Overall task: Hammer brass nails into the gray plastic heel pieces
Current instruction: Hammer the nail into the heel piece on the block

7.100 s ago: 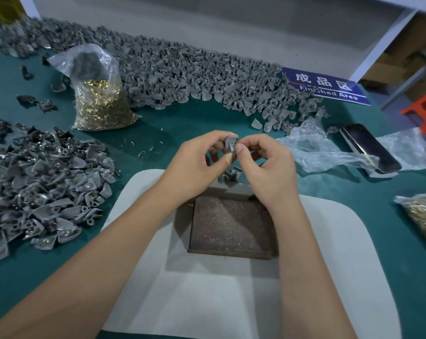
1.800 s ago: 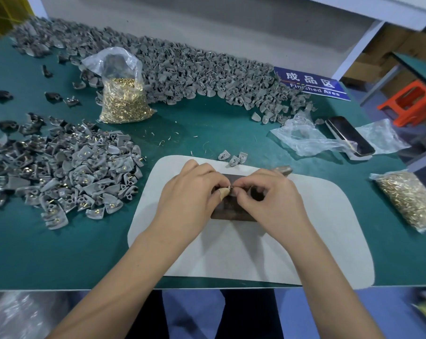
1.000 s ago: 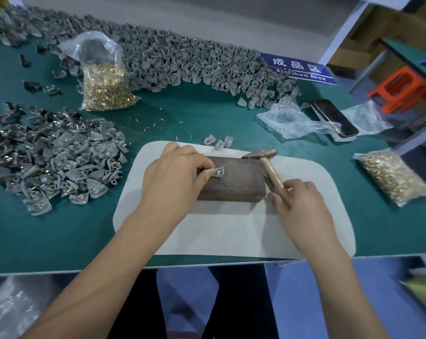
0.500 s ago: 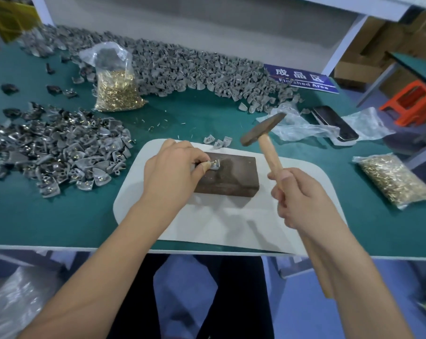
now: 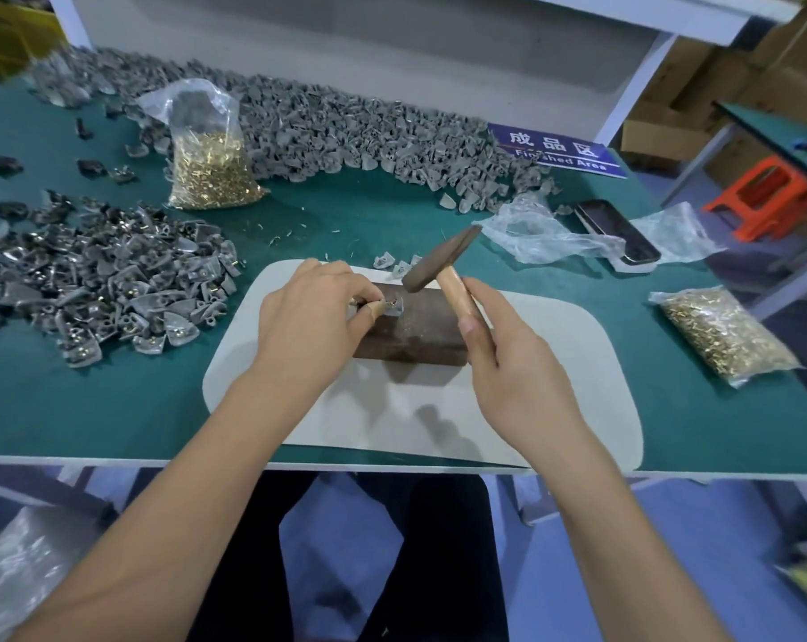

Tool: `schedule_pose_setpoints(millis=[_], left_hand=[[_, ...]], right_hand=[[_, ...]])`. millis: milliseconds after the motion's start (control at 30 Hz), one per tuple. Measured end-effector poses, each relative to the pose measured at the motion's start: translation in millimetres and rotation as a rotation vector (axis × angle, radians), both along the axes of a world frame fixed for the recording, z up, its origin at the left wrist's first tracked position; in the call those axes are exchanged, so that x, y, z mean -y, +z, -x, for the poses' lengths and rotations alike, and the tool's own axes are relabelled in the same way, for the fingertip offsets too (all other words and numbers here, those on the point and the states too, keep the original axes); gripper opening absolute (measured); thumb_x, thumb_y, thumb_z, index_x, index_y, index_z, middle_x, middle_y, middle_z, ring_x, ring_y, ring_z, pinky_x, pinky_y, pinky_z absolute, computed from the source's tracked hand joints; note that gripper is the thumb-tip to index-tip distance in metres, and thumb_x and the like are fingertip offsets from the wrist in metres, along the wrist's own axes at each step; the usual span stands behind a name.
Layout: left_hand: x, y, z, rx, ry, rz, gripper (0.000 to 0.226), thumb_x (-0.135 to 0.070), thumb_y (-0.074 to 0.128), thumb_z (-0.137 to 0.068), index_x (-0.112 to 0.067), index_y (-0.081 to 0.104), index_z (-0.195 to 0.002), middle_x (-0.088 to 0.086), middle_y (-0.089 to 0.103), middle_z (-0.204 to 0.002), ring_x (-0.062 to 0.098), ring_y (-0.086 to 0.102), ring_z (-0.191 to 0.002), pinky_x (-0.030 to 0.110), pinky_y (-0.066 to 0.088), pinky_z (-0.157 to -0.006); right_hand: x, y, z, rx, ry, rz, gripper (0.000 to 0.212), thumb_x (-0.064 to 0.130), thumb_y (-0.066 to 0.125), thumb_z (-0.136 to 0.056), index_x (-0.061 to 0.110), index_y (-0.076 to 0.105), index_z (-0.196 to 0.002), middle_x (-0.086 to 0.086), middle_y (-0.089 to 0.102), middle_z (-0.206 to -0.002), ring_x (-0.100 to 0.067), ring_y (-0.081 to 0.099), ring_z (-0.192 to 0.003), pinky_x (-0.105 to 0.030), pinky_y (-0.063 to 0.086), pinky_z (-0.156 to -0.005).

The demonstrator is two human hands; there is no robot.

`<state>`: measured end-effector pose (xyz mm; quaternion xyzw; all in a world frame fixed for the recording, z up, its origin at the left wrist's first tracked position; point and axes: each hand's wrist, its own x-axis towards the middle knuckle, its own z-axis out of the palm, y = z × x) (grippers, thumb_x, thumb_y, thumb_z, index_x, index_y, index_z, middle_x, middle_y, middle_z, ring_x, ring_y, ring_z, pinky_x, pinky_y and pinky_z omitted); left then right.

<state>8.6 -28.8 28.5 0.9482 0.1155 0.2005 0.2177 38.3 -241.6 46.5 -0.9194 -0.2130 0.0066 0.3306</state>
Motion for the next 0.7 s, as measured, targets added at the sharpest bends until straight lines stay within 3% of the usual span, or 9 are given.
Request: schedule_pose_setpoints(millis=[167,333,433,533,600,700], left_hand=[[4,2,1,0.005,0.005,-0.009,0.011,-0.042,0.064,-0.096,-0.036,0.073,-0.096,-0.013,0.064,-0.098,0.015,0.050,-0.102,0.030,0.030,-0.064],[4,2,1,-0.009,0.014,-0.001,0.011,-0.041,0.064,-0.097,-0.035,0.074,-0.096,-0.012,0.063,-0.099,0.016,0.050,-0.104,0.030,0.029,-0.063],[3,2,1,-0.008,0.014,-0.004,0.011,-0.040,0.065,-0.097,-0.035,0.075,-0.096,-0.011,0.065,-0.098,0.018,0.051,-0.103,0.030,0.032,-0.062],[3,1,1,-0.002,0.015,0.004,0.010,-0.040,0.067,-0.096,-0.035,0.075,-0.097,-0.012,0.065,-0.098,0.018,0.051,-0.103,0.031,0.036,-0.064],[4,1,1,-0.003,0.014,0.008,0.010,-0.040,0.067,-0.096,-0.035,0.075,-0.098,-0.011,0.065,-0.099,0.018,0.051,-0.104,0.031,0.037,-0.065],[3,2,0,-0.002,0.012,0.015,0.011,-0.040,0.066,-0.096,-0.035,0.076,-0.099,-0.011,0.066,-0.100,0.019,0.051,-0.105,0.031,0.035,-0.065]], right_hand=[[-16,7,-10,-0.063,-0.020,-0.034,0.023,0.019,0.043,-0.104,0.025,0.040,-0.126,0.007,0.061,-0.089,-0.025,0.060,-0.080,-0.037,0.041,-0.067],[-23,13,-11,-0.009,-0.018,-0.039,0.033,0.031,0.044,-0.109,0.035,0.049,-0.141,0.004,0.071,-0.111,-0.024,0.061,-0.101,-0.039,0.048,-0.082],[-28,10,-11,0.023,0.000,-0.036,0.021,0.037,0.042,-0.110,0.033,0.061,-0.116,0.011,0.060,-0.078,-0.019,0.053,-0.079,-0.040,0.046,-0.074],[-33,5,-10,0.044,0.001,-0.025,0.020,0.037,0.040,-0.110,0.035,0.049,-0.092,0.010,0.044,-0.064,-0.018,0.043,-0.068,-0.041,0.043,-0.067],[-33,3,-9,0.058,-0.023,-0.050,0.019,0.037,0.041,-0.110,0.033,0.051,-0.095,0.010,0.042,-0.063,-0.019,0.041,-0.068,-0.041,0.041,-0.066],[-34,4,-6,0.092,-0.069,-0.119,0.023,0.039,0.039,-0.110,0.031,0.060,-0.117,0.012,0.049,-0.067,-0.016,0.045,-0.068,-0.039,0.042,-0.066]])
